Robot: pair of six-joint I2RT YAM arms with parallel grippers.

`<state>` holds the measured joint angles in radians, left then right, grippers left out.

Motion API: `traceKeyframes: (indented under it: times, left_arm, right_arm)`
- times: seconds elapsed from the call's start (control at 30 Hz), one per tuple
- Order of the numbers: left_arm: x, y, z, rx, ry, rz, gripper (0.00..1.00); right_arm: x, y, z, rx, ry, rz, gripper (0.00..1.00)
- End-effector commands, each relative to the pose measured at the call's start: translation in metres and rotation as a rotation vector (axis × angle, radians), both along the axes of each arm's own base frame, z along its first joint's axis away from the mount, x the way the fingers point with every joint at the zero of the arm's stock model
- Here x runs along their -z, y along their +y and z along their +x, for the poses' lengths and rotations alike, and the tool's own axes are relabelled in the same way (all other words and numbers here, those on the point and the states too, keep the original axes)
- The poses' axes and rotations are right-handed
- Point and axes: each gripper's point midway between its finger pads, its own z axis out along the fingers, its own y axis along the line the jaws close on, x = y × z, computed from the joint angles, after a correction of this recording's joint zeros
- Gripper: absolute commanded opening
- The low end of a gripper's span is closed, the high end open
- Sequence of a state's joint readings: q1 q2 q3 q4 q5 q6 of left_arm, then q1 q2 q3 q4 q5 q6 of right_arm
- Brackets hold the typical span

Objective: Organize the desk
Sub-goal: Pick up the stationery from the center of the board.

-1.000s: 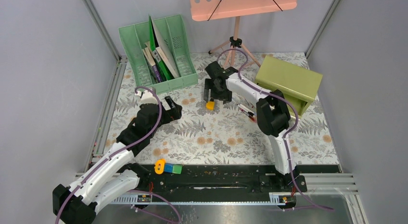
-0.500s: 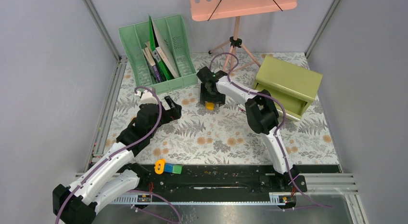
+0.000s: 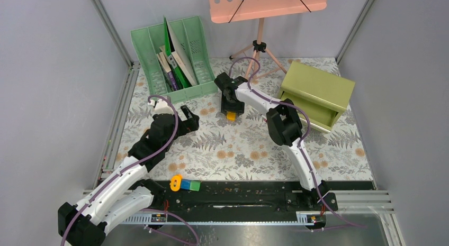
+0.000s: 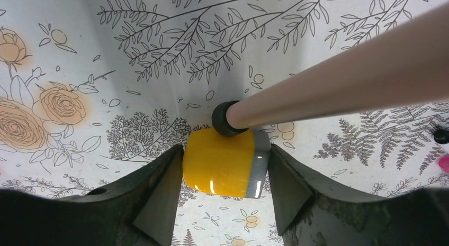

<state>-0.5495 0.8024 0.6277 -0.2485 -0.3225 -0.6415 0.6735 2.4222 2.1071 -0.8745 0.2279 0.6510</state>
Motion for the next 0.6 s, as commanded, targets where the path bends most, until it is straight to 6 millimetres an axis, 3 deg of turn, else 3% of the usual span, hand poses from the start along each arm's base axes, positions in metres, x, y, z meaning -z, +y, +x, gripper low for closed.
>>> traceKeyframes:
  times: [0.0, 0.2, 0.57]
  left_arm:
    - [-0.013, 0.007, 0.005, -0.028, -0.041, 0.015, 0.99]
    - [-0.016, 0.007, 0.004, -0.028, -0.048, 0.010, 0.99]
    - [-0.023, 0.005, 0.003, -0.023, -0.057, -0.018, 0.99]
  right_arm:
    - [-0.003, 0.000, 0.002, -0.002, -0.019, -0.037, 0.59]
    - [-0.014, 0.001, -0.009, -0.038, -0.013, -0.020, 0.31]
    - [-0.060, 0.011, -0.030, -0.092, -0.040, 0.129, 0.21]
